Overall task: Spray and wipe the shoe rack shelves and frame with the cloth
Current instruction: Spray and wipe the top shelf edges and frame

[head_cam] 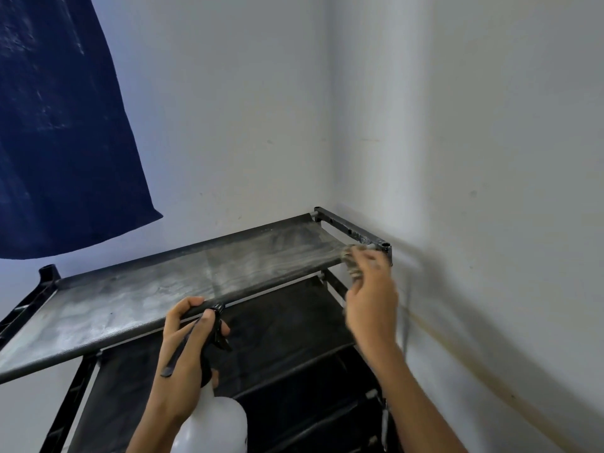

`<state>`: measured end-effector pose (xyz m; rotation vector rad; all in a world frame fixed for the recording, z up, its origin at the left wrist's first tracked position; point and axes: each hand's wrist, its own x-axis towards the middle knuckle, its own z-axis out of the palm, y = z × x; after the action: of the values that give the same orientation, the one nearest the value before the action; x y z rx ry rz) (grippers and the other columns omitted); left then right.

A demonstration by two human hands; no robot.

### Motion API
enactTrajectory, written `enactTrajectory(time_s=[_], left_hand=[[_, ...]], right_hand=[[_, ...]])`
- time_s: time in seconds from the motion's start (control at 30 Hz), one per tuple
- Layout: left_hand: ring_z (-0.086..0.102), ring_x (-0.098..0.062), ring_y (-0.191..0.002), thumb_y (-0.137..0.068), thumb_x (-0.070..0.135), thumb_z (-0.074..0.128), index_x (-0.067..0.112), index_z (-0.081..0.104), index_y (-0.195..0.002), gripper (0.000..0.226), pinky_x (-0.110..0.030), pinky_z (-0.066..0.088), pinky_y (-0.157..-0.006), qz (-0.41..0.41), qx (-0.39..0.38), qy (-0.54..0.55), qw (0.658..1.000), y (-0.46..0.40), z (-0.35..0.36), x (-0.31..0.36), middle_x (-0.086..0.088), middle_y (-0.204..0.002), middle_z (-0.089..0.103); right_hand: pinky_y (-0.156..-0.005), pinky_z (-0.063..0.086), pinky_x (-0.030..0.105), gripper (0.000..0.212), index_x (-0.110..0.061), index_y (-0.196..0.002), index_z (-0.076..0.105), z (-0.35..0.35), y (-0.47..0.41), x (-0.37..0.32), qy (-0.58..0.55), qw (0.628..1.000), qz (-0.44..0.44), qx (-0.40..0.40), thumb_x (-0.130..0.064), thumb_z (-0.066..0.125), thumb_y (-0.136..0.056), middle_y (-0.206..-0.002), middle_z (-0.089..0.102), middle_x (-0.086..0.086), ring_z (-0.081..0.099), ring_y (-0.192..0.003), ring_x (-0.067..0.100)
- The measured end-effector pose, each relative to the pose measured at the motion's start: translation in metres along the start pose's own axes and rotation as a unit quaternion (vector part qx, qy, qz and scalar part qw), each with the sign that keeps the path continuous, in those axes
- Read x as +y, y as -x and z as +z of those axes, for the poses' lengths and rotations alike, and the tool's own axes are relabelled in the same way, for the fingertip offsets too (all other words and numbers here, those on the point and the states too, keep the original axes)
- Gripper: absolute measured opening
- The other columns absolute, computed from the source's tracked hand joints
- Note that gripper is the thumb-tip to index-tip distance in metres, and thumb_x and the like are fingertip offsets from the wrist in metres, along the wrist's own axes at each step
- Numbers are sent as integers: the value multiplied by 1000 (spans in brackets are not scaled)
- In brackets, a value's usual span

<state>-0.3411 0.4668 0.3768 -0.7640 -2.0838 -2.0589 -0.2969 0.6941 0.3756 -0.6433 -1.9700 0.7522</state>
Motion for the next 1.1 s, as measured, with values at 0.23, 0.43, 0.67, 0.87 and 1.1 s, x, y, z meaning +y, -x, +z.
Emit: enactTrajectory(time_s=[0.23, 0.43, 0.67, 0.87, 1.1], left_hand=[[58, -33, -76, -75, 41, 52, 40, 58, -93, 19, -25, 38, -37, -9, 41, 31, 999, -8, -1, -16, -26, -105, 58], [57, -39, -83, -74, 47, 51, 50, 65, -78, 15, -25, 40, -35, -13, 30, 15, 999, -7, 8, -11, -29, -119, 49], [56, -37, -85, -74, 47, 50, 56, 66, -67, 19, -26, 40, -37, -23, 2, 9, 1000, -5, 8, -4, -29, -124, 46], [57, -27, -73, -69, 54, 55, 52, 60, -81, 12, -26, 38, -36, -58, 2, 45, 997, -6, -1, -5, -26, -111, 55], [60, -25, -73, -92, 36, 48, 34, 65, -97, 18, -36, 49, -52, -73, 11, 81, 994, 1, -1, 4, -24, -114, 56]], right_hand=[[-87, 50, 17, 50, -20, -133, 49, 27, 36, -36, -38, 994, -70, -75, 3, 47, -90, -121, 47, -12, 54, -95, 6], [-91, 41, 9, 52, -25, -138, 45, 27, 43, -36, -24, 986, -110, -120, -3, 52, -92, -125, 46, -15, 50, -96, 3], [-83, 53, 24, 57, -22, -136, 48, -5, -7, -9, 36, 999, -2, -41, 4, 56, -85, -131, 44, -8, 55, -92, 10], [-77, 47, 17, 49, -22, -134, 47, 4, -5, -34, 95, 994, 32, -45, -3, 54, -90, -128, 39, -4, 47, -91, 11], [-88, 48, 24, 50, -25, -137, 43, 42, 83, -105, -38, 972, -94, -210, -6, 51, -91, -127, 39, -8, 50, -99, 14]])
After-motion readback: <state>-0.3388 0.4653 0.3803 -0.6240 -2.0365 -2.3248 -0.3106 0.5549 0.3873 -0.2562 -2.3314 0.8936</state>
